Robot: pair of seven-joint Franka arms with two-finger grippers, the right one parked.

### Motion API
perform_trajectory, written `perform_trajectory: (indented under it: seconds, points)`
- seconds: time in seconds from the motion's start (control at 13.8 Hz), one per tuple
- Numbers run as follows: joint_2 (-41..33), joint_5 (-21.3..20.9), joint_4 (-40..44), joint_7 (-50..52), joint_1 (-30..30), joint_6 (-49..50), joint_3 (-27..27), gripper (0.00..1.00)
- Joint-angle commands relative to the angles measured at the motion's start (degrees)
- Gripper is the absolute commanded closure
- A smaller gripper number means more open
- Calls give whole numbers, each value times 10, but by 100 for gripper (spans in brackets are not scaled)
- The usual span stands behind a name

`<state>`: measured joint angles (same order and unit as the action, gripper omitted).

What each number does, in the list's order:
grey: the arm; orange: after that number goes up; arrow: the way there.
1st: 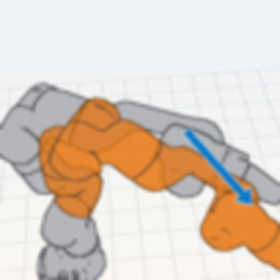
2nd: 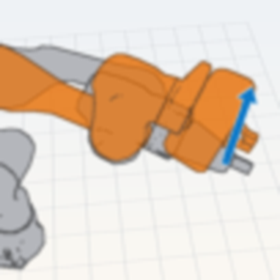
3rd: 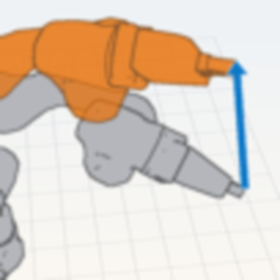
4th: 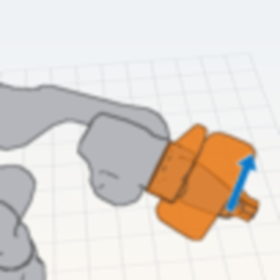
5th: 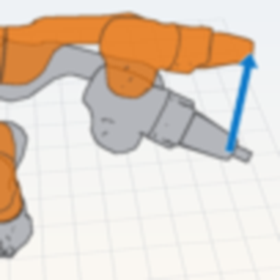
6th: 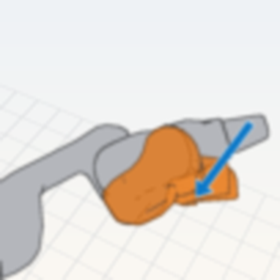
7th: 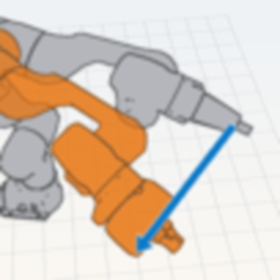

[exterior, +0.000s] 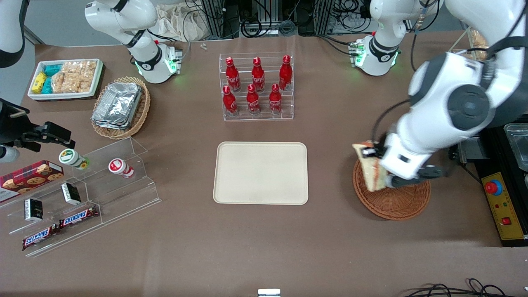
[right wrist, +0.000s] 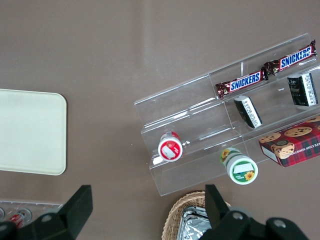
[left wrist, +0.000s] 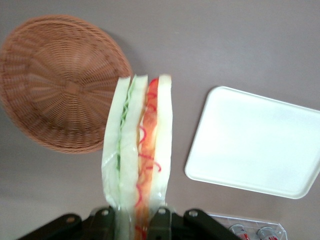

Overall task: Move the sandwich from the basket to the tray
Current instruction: 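Lift the sandwich and carry it over the cream tray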

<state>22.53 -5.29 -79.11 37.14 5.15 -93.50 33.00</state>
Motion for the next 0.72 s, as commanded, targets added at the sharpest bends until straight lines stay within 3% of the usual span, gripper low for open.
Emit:
perform_trajectory:
  seconds: [0.0, 0.14, 0.65]
  points:
    - [43, -1, -2, 18, -52, -53, 10, 100]
    - [88, -7, -3, 22, -88, -93, 10, 100]
    - [213, -102, -3, 43, -150, -180, 7, 100]
